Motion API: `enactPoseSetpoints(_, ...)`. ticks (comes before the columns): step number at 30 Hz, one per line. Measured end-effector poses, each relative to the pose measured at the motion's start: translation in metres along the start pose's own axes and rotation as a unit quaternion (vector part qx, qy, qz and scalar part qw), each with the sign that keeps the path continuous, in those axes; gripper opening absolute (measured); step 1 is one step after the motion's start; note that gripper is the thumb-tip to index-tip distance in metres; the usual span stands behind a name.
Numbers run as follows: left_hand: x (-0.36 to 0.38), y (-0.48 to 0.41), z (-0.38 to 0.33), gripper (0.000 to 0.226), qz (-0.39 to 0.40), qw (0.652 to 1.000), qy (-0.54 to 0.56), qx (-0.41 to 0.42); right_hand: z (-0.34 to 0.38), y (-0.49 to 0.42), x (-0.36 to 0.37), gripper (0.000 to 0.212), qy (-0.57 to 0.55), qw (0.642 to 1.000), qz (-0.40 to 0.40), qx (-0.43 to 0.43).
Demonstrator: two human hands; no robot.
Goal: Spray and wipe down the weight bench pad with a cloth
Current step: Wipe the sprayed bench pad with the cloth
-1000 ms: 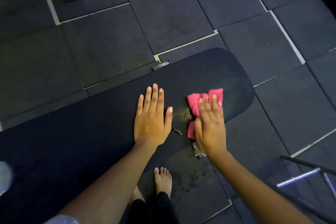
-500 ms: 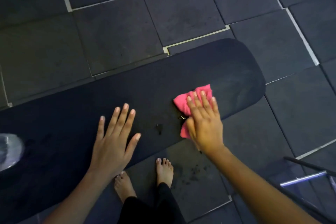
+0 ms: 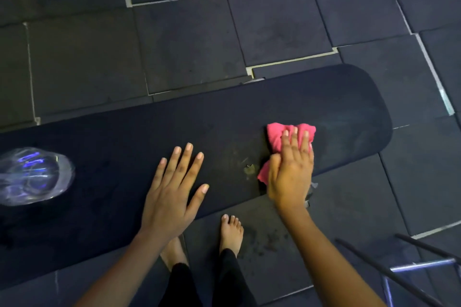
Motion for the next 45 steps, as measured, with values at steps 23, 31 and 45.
enactPoseSetpoints(23,-0.005,0.023,0.046,0.058,-0.012,0.998,0.005,-0.065,0.043,0.041,0.020,0.055,-0.115,0.989,0.052,-0.071)
enactPoseSetpoints(31,-0.002,0.030,0.052,0.060,-0.033,0.994,0.043,-0.095,0.097,0.069,0.012,0.051,-0.317,0.939,0.121,-0.062)
enactPoseSetpoints(45,-0.001,0.039,0.062,0.057,-0.047,0.990,0.058,-0.117,0.107,-0.015,0.031,0.059,-0.020,0.957,0.162,-0.238)
Point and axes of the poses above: each hand's wrist, its own y-axis away from the middle knuckle, its own x-axis out of the palm, z = x × y, the point moved 2 cm from there along -y, towards the middle knuckle, and after that the axes turned 8 degrees about z, right-handed, at the moved point
